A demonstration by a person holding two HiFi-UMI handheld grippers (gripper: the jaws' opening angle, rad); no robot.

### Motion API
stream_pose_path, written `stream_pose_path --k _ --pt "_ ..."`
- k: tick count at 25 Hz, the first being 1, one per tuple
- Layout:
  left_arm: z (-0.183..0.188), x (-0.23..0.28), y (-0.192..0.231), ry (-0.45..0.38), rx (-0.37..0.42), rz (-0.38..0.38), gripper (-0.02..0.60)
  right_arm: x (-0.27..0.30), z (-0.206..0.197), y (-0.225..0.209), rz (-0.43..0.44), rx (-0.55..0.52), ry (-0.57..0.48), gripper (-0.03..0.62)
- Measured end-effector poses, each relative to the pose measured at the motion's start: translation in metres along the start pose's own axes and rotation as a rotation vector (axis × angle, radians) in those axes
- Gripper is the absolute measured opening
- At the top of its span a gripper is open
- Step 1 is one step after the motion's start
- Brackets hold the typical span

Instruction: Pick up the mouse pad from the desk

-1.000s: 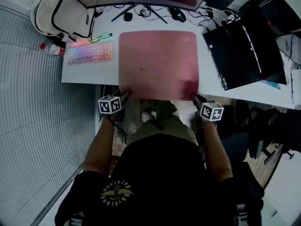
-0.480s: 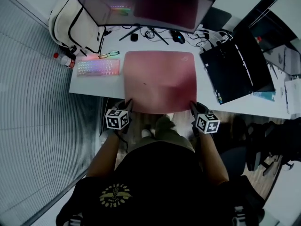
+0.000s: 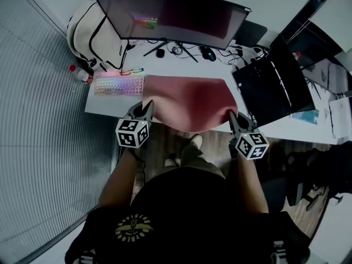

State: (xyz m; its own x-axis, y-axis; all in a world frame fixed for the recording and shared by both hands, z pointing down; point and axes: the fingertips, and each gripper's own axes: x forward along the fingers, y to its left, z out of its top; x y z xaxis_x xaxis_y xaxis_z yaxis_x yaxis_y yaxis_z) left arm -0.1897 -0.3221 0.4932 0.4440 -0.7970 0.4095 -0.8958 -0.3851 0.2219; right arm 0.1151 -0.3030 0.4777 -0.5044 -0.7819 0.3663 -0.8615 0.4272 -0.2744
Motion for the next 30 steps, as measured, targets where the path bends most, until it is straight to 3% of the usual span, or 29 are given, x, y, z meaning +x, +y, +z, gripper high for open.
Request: stream_pose_path --k 15,23,30 --pt "0.152 -0.076 -0.039 -0.245 0.104 -0.04 0.021 -0.058 0.151 0.064 0.076 -0.099 -0.297 0.017" --pt "0.205 -0.11 -0.057 -0.342 0.169 -0.046 0.021 -0.088 0.204 0.094 0.074 -0.227 -0.384 0.017" --pt "0.246 -0.137 -0.082 -0.414 0.194 -0.087 0.021 -0.118 0.242 0.112 0.101 -0.262 -0.466 0.017"
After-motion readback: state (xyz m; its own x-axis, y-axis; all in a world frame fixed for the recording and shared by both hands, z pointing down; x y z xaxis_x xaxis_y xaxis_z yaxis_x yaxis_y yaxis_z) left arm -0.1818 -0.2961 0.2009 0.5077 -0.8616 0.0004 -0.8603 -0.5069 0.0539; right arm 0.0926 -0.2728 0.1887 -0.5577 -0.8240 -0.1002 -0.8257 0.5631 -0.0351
